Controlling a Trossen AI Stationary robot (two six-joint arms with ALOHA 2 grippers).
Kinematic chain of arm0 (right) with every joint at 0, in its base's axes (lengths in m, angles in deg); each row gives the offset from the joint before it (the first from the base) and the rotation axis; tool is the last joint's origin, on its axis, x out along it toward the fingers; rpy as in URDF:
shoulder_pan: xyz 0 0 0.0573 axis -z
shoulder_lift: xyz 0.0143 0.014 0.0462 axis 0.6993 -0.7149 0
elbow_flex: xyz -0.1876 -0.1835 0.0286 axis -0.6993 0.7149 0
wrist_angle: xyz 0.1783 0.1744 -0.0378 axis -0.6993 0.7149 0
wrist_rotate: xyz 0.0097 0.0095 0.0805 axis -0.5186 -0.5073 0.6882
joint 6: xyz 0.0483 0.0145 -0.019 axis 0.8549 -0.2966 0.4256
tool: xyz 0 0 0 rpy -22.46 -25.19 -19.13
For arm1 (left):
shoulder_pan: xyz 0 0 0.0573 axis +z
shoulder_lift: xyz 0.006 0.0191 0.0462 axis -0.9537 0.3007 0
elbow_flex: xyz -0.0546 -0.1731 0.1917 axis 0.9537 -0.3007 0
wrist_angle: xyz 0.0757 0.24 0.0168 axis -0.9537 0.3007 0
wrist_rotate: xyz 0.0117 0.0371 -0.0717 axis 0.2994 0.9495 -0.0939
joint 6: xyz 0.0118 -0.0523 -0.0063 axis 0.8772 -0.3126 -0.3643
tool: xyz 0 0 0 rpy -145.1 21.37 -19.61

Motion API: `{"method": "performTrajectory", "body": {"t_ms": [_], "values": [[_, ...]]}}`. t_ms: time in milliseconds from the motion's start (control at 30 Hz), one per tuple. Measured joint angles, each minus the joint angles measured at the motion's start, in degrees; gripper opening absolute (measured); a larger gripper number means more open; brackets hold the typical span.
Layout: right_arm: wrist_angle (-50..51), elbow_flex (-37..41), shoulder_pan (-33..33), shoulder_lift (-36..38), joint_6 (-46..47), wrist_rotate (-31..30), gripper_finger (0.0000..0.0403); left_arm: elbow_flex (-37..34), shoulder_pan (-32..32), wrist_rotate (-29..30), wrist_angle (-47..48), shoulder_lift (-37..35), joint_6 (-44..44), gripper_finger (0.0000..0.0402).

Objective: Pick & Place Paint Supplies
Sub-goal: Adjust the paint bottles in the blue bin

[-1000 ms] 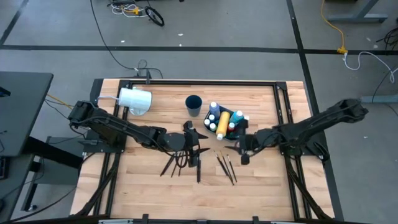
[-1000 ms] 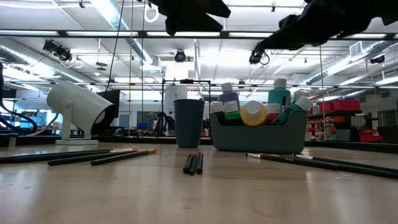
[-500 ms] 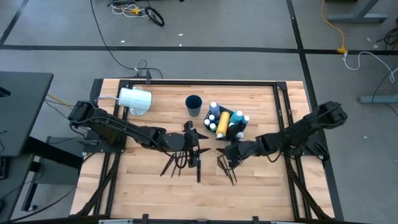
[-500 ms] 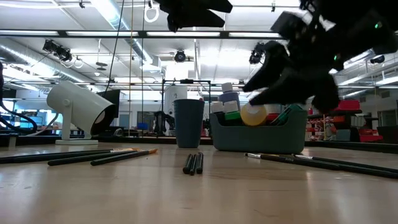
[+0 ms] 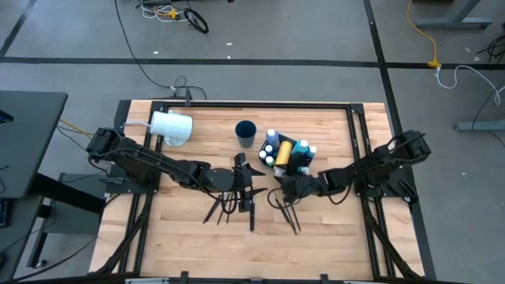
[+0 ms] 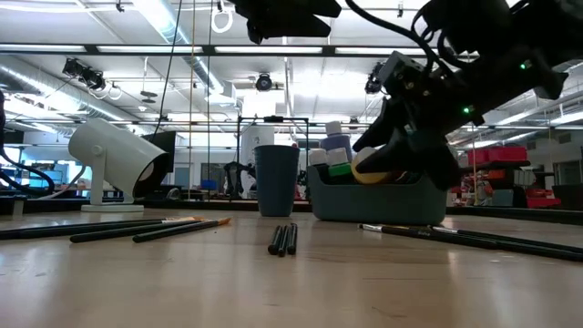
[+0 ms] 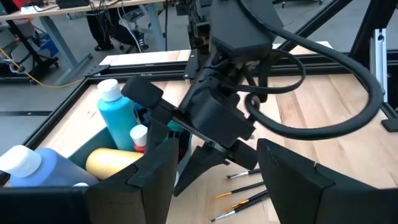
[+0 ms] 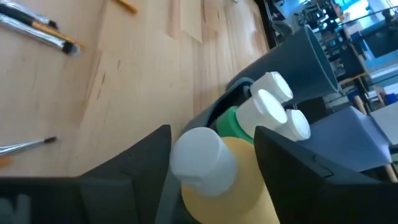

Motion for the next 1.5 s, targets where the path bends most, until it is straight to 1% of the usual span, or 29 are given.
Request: {"method": "performTrajectory", "body": {"t_ms": [133, 267, 367, 433, 500, 600, 667, 733, 900, 967, 1033, 1133, 1233, 1367, 1433, 1500], "values": [[0.28, 0.02, 0.80, 0.00, -0.78, -0.53, 0.0204, 0.00, 0.00, 0.00, 0.00, 0.00, 0.00, 0.0229], [0.59, 0.07, 1.46, 0.00, -1.41, -3.17, 0.0175, 0.00, 0.00, 0.02, 0.00, 0.00, 0.00, 0.0229], [1.22, 0.07, 1.79, 0.00, -4.80, -3.37, 0.0157, 0.00, 0.00, 0.01, 0.01, 0.00, 0.00, 0.0229], [1.97, 0.09, 1.81, 0.00, -8.55, -2.34, 0.0155, 0.00, 0.00, 0.01, 0.00, 0.00, 0.00, 0.0229], [2.11, 0.15, 1.90, -0.01, -10.13, -2.82, 0.0159, 0.00, 0.00, 0.00, 0.00, 0.00, 0.06, 0.0229], [1.53, 0.14, 2.53, -0.02, -10.58, -5.96, 0.0169, 0.00, 0.00, 0.00, 0.00, 0.00, 0.99, 0.0229], [0.87, 0.11, 2.85, -0.02, -10.54, -8.33, 0.0169, 0.00, 0.00, 0.01, 0.02, 0.00, 1.52, 0.0229], [-0.37, 0.13, 2.95, -0.02, -10.57, -10.14, 0.0159, 0.00, 0.00, 0.02, 0.02, 0.00, 1.77, 0.0229], [-4.99, 0.17, 3.00, 0.06, -13.61, -12.56, 0.0116, 0.02, -0.02, 0.00, 0.00, 0.00, 1.86, 0.0229], [-5.38, 0.17, 3.32, 0.79, -14.11, -13.05, 0.0116, 0.02, -0.02, 0.00, -0.03, 0.00, 1.91, 0.0229], [-5.35, 0.17, 4.33, 1.94, -12.15, -12.54, 0.0116, 0.02, -0.01, 0.01, -0.05, 0.00, 1.92, 0.0229], [-4.24, 0.14, 6.77, 4.41, -6.03, -10.79, 0.0137, 0.02, 0.00, 0.04, -0.04, 0.00, 2.07, 0.0229], [-4.06, 0.04, 9.32, 7.31, -2.02, -11.50, 0.0153, 0.02, 0.00, 0.02, 0.09, 0.00, 3.32, 0.0229], [-2.78, 0.04, 13.45, 11.54, 3.50, -10.22, 0.0142, 0.02, 0.00, 0.02, 0.08, 0.00, 3.65, 0.0229], [-0.76, 0.00, 16.12, 13.96, 7.32, -7.39, 0.0135, 0.02, 0.00, 0.02, 0.04, 0.00, 3.65, 0.0229], [2.23, -0.02, 19.11, 15.79, 11.42, -0.98, 0.0133, 0.02, 0.00, 0.02, 0.07, 0.00, 3.65, 0.0229]]}}
